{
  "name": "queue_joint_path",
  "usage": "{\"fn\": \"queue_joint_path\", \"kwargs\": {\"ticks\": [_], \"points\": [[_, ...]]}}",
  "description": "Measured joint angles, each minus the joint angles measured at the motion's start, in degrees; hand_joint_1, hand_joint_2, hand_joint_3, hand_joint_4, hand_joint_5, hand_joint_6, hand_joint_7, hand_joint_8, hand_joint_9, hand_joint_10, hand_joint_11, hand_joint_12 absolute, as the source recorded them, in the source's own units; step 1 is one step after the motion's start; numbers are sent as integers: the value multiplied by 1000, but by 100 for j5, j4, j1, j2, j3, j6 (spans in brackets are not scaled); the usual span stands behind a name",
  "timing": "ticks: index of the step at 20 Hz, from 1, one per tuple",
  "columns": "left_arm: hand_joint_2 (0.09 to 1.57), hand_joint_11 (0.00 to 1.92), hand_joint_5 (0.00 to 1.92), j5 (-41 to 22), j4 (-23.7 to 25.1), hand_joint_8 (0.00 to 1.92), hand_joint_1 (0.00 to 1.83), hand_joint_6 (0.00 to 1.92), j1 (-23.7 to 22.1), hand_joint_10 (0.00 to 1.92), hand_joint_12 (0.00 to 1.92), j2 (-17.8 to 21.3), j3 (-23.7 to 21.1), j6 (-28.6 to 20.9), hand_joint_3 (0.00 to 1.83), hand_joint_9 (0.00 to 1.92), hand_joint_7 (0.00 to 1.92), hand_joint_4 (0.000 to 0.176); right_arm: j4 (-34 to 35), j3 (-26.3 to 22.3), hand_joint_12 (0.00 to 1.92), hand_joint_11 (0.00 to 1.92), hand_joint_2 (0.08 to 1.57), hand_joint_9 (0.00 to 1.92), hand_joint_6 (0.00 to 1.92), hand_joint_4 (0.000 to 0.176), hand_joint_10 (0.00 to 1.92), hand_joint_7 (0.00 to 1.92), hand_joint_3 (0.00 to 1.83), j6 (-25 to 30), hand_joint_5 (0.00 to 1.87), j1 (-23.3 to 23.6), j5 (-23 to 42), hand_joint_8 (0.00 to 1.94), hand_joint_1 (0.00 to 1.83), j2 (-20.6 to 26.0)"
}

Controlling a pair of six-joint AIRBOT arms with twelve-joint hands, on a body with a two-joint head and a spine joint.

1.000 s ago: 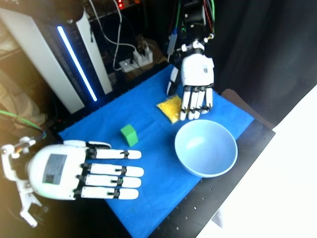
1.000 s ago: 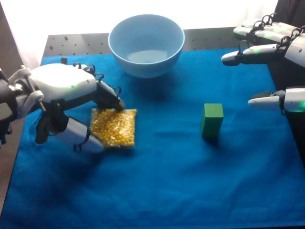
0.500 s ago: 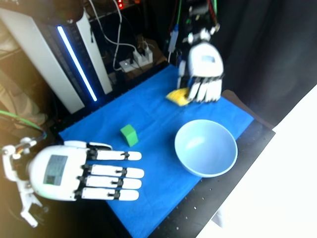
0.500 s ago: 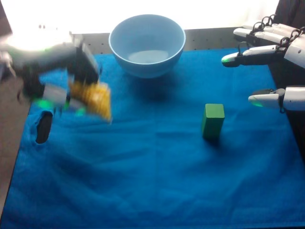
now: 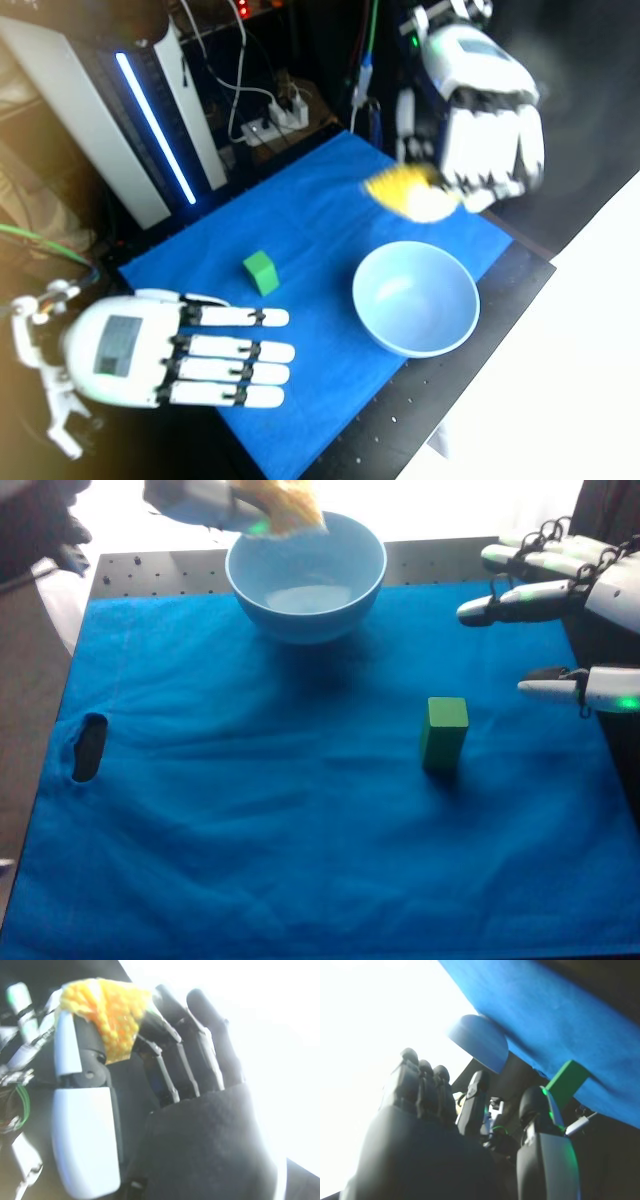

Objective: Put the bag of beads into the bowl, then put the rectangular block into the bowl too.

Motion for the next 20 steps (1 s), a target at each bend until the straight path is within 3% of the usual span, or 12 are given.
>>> {"fn": "queue_joint_path", "kwargs": {"ticks": [1, 2, 3, 4, 5, 7, 12, 13, 16, 17, 18, 20], "points": [[1185, 670, 852, 280, -289, 1351, 1189, 1042, 2, 1144, 1615, -308, 278, 219, 1, 726, 841, 0, 20, 31, 0, 0, 1183, 0, 5, 164, 0, 137, 2, 0, 517, 0, 0, 4, 911, -46], [1111, 447, 710, 402, -409, 749, 999, 491, 2, 990, 1588, -439, 398, 302, 0, 604, 691, 0, 15, 42, 0, 0, 1184, 0, 4, 149, 0, 138, 2, 2, 518, 0, 2, 3, 886, -59], [1090, 410, 758, 555, -509, 452, 967, 204, 2, 906, 1556, -612, 595, 321, 0, 597, 726, 0, 13, 66, 0, 0, 1184, 0, 3, 146, 0, 138, 2, 2, 518, 0, -2, 3, 880, -81], [976, 81, 346, 608, -612, 122, 811, 40, 2, 357, 1019, -702, 708, 326, 0, 299, 384, 129, 15, 66, 0, 0, 1184, 1, 1, 127, 0, 142, 2, 2, 484, 0, 0, 3, 818, -83], [951, 15, 252, 649, -656, 30, 776, 8, 20, 129, 835, -719, 750, 339, 0, 285, 320, 166, 20, 66, 0, 0, 1184, 2, 1, 123, 0, 142, 2, 2, 477, 0, 0, 3, 804, -83], [924, 0, 77, 675, -710, 5, 717, 2, 39, 8, 350, -680, 754, 356, 0, 88, 73, 176, 2, 66, 0, 0, 1211, 10, 0, 131, 3, 126, 11, 2, 396, 0, 2, 0, 770, -83], [973, 0, 131, 271, -476, 3, 716, 5, 444, 2, 373, 372, -361, 363, 5, 107, 103, 176, -133, -184, 43, 75, 1111, 83, 0, 133, 4, 149, 0, 2, 216, 13, 267, 1, 758, 0], [988, 0, 129, 181, -389, 0, 694, 2, 474, 0, 238, 610, -581, 363, 3, 65, 83, 176, -299, -289, 30, 40, 1084, 47, 0, 114, 0, 116, 0, 2, 172, 35, 302, 0, 796, 61], [980, 0, 152, -411, -160, 5, 728, 6, 737, 4, 88, 1353, -1300, 365, 0, 25, 92, 176, -363, -527, 22, 17, 1035, 21, 0, 147, 0, 76, 0, 7, 122, 35, 623, 0, 780, 192], [951, 0, 154, -603, -160, 7, 707, 5, 901, 5, 250, 1554, -1521, 363, 4, 66, 117, 176, -354, -573, 6, 3, 1002, 3, 0, 170, 0, 19, 0, 0, 48, 35, 710, 0, 741, 227], [944, 0, 164, -787, -140, 1, 697, 1, 1147, 1, 414, 1779, -1790, 334, 0, 110, 156, 176, -376, -603, 4, 5, 972, 0, 0, 175, 0, 9, 0, 0, 35, 42, 754, 1, 712, 247], [938, 0, 175, -1067, -190, 1, 728, 1, 1659, 1, 303, 2065, -2164, 308, 0, 74, 134, 171, -382, -656, 17, 34, 934, 1, 2, 176, 0, 15, 0, 2, 39, 76, 769, 3, 675, 251]]}}
